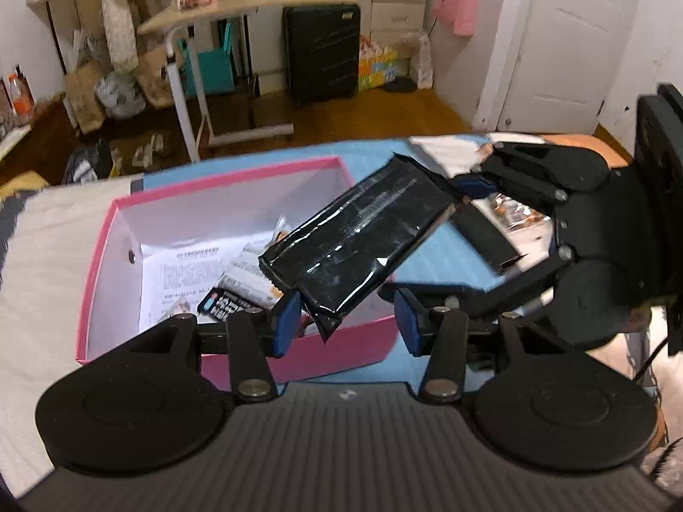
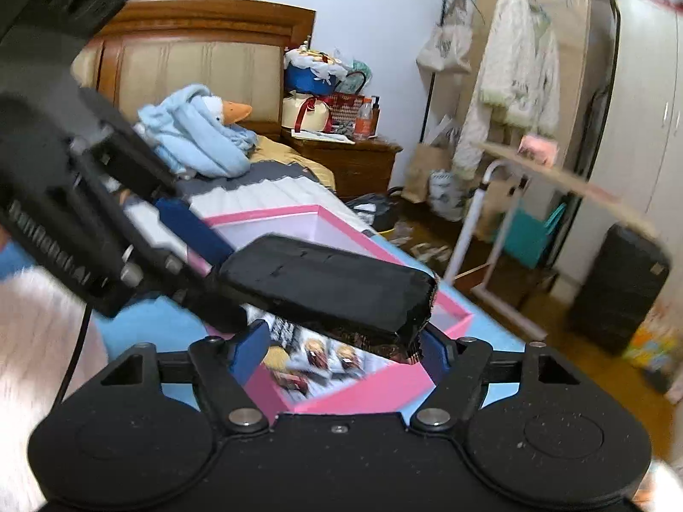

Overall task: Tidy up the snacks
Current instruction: 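Carry the black pouch into the pink box with both grippers and release, then withdraw both grippers toward the second black pouch on the bed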

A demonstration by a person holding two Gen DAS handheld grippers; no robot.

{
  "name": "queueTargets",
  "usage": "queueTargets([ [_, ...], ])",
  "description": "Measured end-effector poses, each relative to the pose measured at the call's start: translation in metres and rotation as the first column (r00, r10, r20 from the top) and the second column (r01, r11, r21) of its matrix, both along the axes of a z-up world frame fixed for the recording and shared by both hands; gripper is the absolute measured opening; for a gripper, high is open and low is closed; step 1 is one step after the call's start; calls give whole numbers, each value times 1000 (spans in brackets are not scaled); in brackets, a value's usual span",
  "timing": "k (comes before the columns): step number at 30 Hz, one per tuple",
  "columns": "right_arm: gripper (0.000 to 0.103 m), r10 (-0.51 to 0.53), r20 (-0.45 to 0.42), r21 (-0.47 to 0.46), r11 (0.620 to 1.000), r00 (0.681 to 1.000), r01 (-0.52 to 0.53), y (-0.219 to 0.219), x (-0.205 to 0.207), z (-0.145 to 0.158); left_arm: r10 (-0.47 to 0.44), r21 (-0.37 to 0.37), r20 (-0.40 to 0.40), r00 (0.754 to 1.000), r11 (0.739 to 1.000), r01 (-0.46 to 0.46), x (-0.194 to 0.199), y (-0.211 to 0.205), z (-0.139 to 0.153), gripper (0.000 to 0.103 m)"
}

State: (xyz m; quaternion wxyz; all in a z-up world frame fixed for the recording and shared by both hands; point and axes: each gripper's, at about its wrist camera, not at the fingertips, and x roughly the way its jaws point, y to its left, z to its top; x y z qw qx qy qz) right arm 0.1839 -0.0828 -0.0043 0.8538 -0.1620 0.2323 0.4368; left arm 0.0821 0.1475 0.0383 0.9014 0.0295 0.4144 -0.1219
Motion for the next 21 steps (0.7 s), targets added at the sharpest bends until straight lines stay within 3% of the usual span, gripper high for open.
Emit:
queueTargets([
  [4, 75, 1, -49, -3, 1000, 999, -1, 18, 20, -14, 25, 3, -42, 999, 1000, -25, 25, 16, -16, 46],
  [7, 64, -1, -102, -34, 999, 995, -2, 30, 29, -26, 32, -59, -90, 995, 998, -38, 42, 30, -28, 46],
  [13, 64, -47, -126, -31, 999, 991, 43, 35, 32, -36, 91, -146, -179, 980, 982, -118, 54, 49, -53, 46],
  [16, 64, -43, -92, -16, 999, 995, 42, 23, 19, -21, 105, -126, -156, 982, 984, -125, 50, 48, -45, 46],
  [21, 65, -127, -40, -89, 988, 991, 123, -13, 2, 16, 80, -127, -97, 992, 988, -92, 41, 29, -9, 48],
])
